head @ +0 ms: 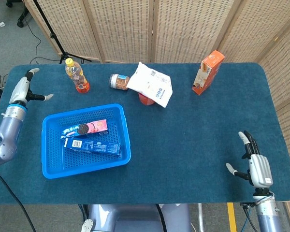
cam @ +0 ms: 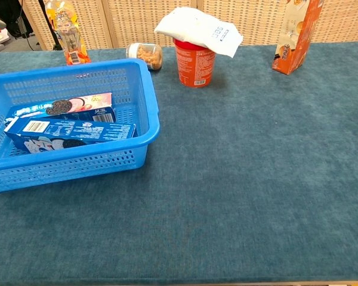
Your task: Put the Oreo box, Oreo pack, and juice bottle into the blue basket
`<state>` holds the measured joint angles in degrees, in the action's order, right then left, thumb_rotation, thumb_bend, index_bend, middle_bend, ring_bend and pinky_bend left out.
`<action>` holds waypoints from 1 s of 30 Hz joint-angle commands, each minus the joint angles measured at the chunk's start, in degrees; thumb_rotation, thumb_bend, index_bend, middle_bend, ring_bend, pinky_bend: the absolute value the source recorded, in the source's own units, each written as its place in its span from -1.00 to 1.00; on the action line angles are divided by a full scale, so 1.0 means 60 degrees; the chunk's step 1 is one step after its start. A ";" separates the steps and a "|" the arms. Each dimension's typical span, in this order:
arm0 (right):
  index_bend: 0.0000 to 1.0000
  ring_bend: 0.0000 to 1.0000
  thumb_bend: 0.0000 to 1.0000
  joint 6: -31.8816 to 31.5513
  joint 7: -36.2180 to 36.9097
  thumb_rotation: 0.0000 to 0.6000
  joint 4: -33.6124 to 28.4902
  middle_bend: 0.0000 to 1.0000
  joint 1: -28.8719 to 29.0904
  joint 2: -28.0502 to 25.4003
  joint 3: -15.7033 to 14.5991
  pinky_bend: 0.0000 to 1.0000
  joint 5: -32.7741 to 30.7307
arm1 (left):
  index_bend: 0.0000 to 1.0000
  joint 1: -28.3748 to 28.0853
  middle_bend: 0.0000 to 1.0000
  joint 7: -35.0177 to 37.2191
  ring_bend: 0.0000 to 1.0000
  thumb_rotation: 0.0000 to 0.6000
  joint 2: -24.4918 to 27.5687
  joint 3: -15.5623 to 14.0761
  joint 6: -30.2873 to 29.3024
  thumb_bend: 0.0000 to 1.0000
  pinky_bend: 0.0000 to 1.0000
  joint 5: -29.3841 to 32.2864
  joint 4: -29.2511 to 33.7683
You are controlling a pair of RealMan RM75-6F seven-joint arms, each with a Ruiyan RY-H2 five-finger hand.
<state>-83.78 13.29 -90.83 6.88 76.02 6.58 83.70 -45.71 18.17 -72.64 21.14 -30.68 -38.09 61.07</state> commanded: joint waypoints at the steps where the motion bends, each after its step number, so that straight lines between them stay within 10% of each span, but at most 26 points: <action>1: -1.00 -1.00 -0.53 0.0027 -0.0013 1.00 0.0038 -1.00 0.0007 0.0019 0.0007 -0.07 -0.0034 | -0.79 -0.0194 -1.00 0.0260 -1.00 1.00 -0.0386 0.0127 0.0434 -0.65 -0.89 -0.0265 -0.0550; 30: -1.00 -1.00 -0.53 0.0389 0.0076 1.00 0.0445 -1.00 0.0091 0.0184 -0.0032 -0.07 -0.0225 | -0.82 -0.2132 -1.00 0.2192 -1.00 1.00 -0.3821 0.0837 0.2879 -0.67 -0.89 -0.2932 -0.6477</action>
<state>-81.44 13.72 -88.17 7.43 77.13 6.40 82.33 -57.67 30.22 -94.63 25.81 -13.95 -54.47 23.01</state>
